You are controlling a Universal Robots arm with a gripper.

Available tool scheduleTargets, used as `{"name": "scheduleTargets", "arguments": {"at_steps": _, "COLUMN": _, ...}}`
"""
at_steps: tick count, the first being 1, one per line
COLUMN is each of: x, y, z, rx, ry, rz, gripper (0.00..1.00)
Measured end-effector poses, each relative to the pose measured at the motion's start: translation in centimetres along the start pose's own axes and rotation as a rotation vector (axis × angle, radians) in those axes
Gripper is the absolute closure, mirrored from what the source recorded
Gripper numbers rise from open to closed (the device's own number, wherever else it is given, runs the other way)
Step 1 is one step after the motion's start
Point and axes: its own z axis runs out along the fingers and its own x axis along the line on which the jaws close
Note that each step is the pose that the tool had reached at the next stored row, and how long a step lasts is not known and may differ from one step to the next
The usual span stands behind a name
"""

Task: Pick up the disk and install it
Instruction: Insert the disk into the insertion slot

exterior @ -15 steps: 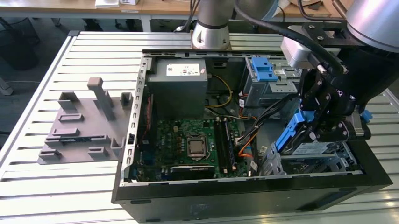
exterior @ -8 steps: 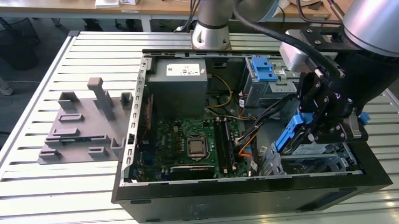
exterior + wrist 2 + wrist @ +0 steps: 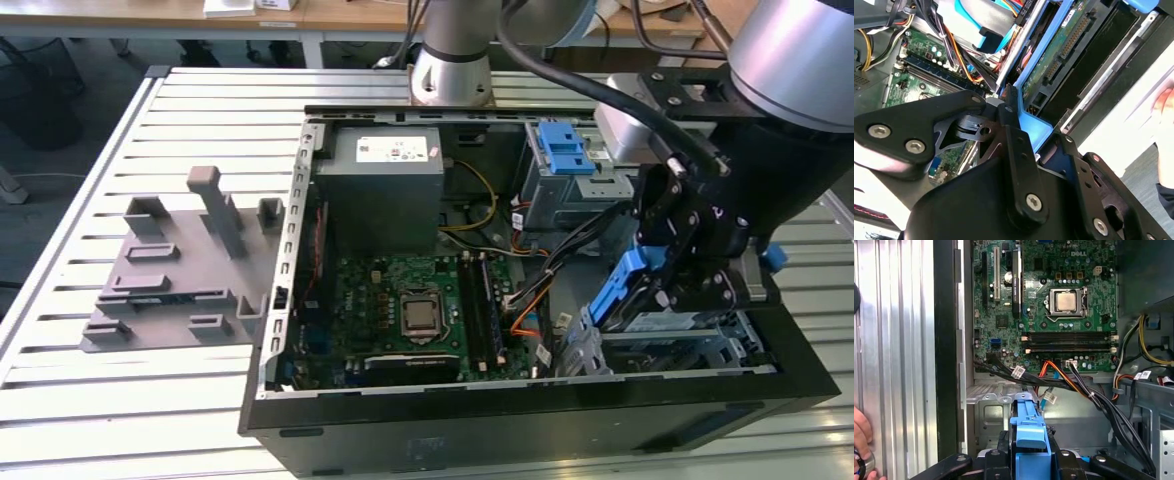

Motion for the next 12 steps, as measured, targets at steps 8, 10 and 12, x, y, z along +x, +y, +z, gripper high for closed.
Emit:
{"name": "scheduleTargets", "arguments": {"at_steps": 8, "x": 0.01, "y": 0.0, "z": 0.59, "rx": 0.0001, "ry": -0.0001, "rz": 0.0, "gripper": 0.64}}
{"name": "scheduleTargets", "arguments": {"at_steps": 10, "x": 0.01, "y": 0.0, "z": 0.77, "rx": 0.0, "ry": -0.0001, "rz": 0.0, "gripper": 0.64}}
{"name": "scheduleTargets", "arguments": {"at_steps": 12, "x": 0.0, "y": 0.0, "z": 0.95, "rx": 0.0001, "ry": -0.0001, "rz": 0.001, "gripper": 0.64}}
